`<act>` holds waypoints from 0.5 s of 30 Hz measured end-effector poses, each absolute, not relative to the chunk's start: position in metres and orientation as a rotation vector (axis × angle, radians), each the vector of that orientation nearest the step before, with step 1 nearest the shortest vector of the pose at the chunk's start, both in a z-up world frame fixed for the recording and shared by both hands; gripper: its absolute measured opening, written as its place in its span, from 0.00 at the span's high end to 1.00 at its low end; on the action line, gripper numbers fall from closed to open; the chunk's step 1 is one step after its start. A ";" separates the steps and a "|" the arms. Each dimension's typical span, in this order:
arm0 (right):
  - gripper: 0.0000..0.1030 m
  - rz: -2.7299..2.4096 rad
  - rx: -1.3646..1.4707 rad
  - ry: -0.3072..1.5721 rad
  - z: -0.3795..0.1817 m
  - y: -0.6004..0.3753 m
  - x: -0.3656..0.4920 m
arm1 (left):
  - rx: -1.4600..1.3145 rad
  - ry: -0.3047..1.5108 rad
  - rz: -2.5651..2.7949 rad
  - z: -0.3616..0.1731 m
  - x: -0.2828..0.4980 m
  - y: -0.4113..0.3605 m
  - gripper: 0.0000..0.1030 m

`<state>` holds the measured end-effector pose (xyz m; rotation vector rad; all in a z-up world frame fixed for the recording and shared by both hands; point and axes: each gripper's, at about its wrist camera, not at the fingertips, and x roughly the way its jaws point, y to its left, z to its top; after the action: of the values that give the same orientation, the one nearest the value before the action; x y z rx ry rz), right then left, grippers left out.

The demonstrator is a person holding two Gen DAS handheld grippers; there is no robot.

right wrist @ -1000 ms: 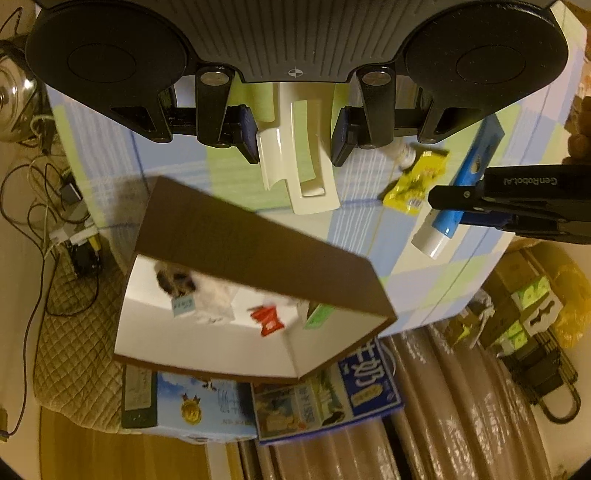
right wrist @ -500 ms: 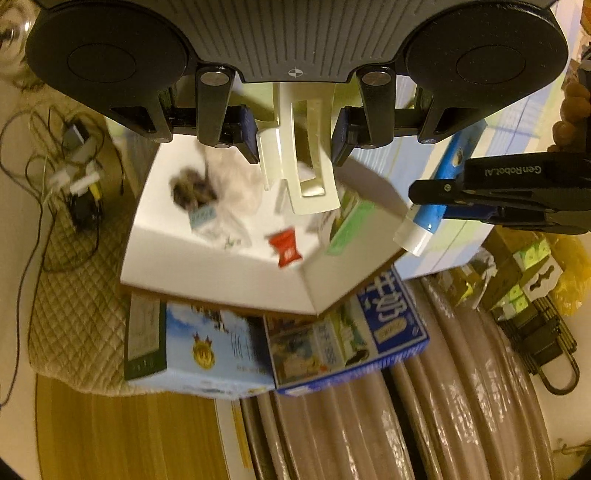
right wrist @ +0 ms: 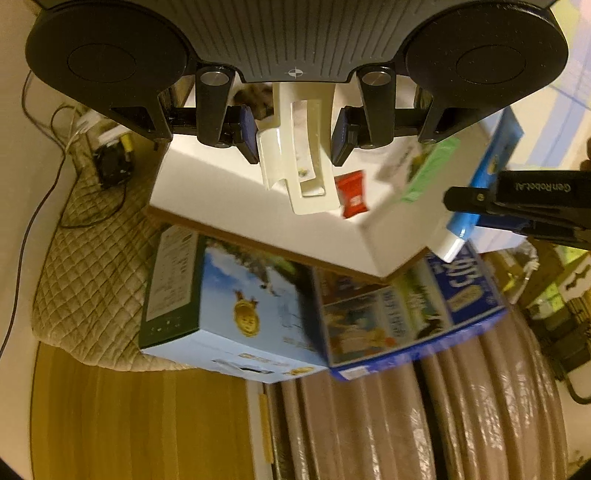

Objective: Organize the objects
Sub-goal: 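Lower the toothpaste tube and claw clip into the brown box with both grippers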

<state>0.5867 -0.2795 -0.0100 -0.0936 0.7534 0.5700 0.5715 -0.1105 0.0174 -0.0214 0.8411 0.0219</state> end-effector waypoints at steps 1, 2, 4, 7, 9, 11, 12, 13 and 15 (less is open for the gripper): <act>0.63 0.564 -0.098 0.761 -0.013 -0.279 0.595 | -0.019 0.851 0.026 0.014 0.579 -0.109 0.69; 0.63 0.557 -0.104 0.770 -0.016 -0.279 0.603 | -0.016 0.861 0.031 0.010 0.587 -0.107 0.69; 0.63 0.544 -0.120 0.789 -0.024 -0.278 0.617 | -0.002 0.881 0.038 0.002 0.601 -0.106 0.69; 0.63 0.531 -0.147 0.816 -0.035 -0.277 0.635 | 0.002 0.912 0.050 -0.010 0.621 -0.103 0.69; 0.63 0.527 -0.170 0.827 -0.041 -0.275 0.645 | 0.003 0.932 0.056 -0.020 0.633 -0.101 0.69; 0.63 0.525 -0.195 0.832 -0.046 -0.273 0.651 | 0.008 0.958 0.066 -0.030 0.644 -0.100 0.69; 0.63 0.527 -0.208 0.835 -0.048 -0.272 0.654 | 0.009 0.967 0.070 -0.034 0.648 -0.100 0.69; 0.63 0.528 -0.218 0.837 -0.050 -0.271 0.657 | 0.007 0.979 0.072 -0.039 0.652 -0.099 0.69; 0.63 0.533 -0.239 0.839 -0.053 -0.269 0.661 | -0.003 1.002 0.080 -0.049 0.660 -0.096 0.69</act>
<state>0.6610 -0.2688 -0.0532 -0.2391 0.8392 0.5335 0.6605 -0.0957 -0.0487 -0.0026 1.0021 0.0801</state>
